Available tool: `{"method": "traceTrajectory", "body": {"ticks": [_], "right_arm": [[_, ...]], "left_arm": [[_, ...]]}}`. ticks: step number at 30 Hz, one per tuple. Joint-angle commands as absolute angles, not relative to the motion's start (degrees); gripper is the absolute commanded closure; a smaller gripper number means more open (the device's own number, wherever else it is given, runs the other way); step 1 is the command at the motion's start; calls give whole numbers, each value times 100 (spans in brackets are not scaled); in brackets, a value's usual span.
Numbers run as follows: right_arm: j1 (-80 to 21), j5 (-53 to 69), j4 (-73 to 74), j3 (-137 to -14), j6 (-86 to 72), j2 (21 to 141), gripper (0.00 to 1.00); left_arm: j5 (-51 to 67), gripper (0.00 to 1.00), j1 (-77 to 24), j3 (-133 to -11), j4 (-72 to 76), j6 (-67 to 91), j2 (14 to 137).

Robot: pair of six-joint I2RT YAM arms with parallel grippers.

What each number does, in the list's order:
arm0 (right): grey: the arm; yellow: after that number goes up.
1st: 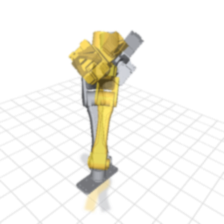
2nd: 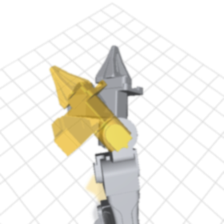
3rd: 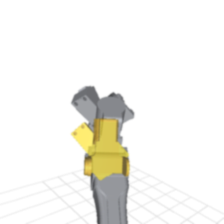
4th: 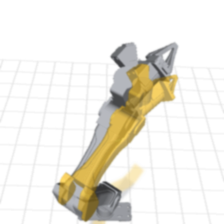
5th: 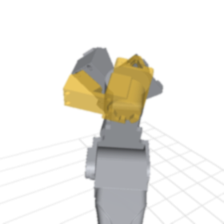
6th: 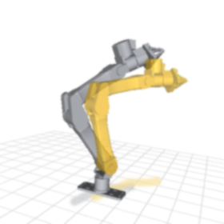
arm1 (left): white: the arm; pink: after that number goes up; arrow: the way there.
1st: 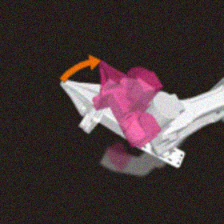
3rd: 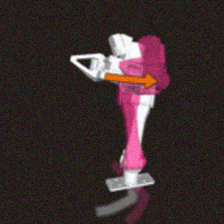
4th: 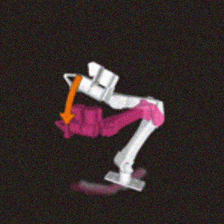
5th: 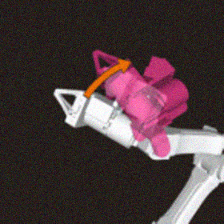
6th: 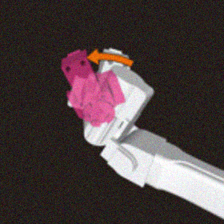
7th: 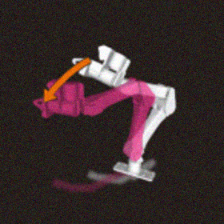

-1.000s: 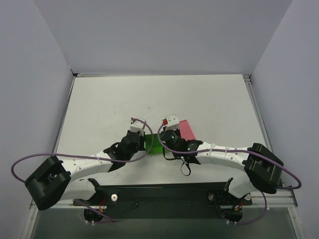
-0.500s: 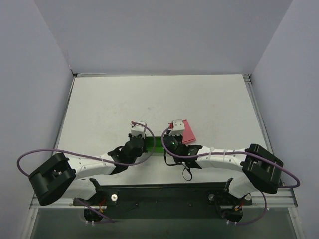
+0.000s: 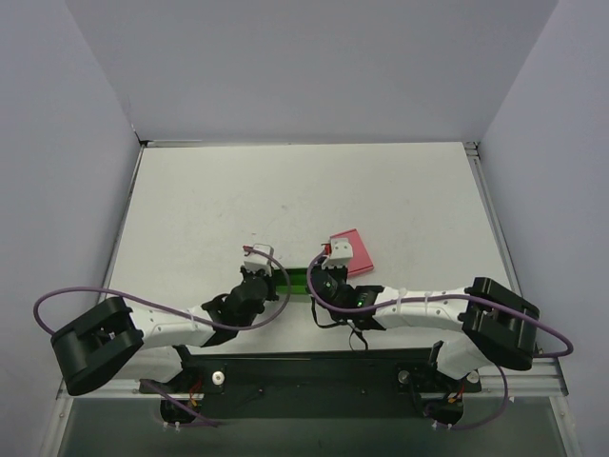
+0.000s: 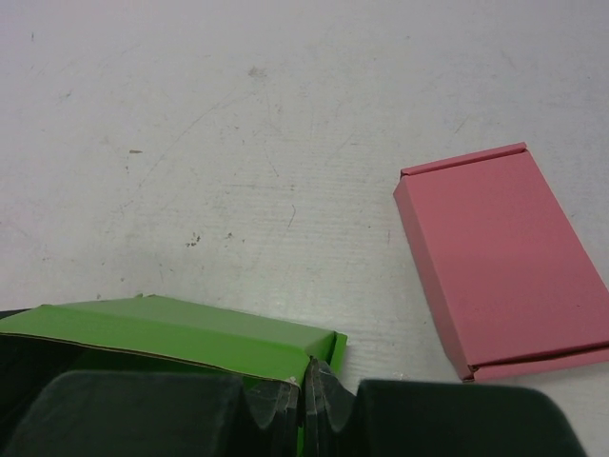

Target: Fold the paper box

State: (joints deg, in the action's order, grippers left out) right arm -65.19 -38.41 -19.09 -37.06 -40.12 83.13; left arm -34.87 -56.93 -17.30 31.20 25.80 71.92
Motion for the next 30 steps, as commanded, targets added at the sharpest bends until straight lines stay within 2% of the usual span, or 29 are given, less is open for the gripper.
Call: {"method": "traceTrajectory", "body": {"ticks": [1, 3, 4, 9, 10, 13, 18, 22, 30], "right_arm": [[-6662, -3709, -1820, -3630, -4245, 8148, 99], [-6715, -3744, -1706, -3595, -4245, 7990, 93], [-6750, -3762, -1635, -3586, -4271, 7928, 84], [-7092, -3858, -1196, -3393, -4543, 7419, 62], [-7145, -3867, -1152, -3314, -4631, 7348, 54], [-7408, -4007, -871, -3226, -4842, 7058, 43], [-7856, -4148, -598, -2910, -5106, 6173, 38], [-7831, -3999, -606, -2681, -5449, 5573, 32], [-7164, -3201, -1256, -2777, -5949, 5703, 32]], "left_arm": [[-3199, 100, -5897, -1424, 3541, 2690, 7207], [-3391, 100, -5959, -1232, 3682, 2654, 7216], [-3453, 100, -5985, -1170, 3839, 2585, 7216], [-3586, 100, -6100, -949, 4166, 2373, 7295], [-3595, 100, -6126, -923, 4236, 2330, 7304], [-3691, 100, -6214, -923, 4307, 2224, 7365], [-3990, 100, -6451, -1019, 4263, 2127, 7497], [-4227, 100, -6670, -958, 4394, 2022, 7594], [-4719, 100, -7136, -668, 5000, 1784, 7787]]}}
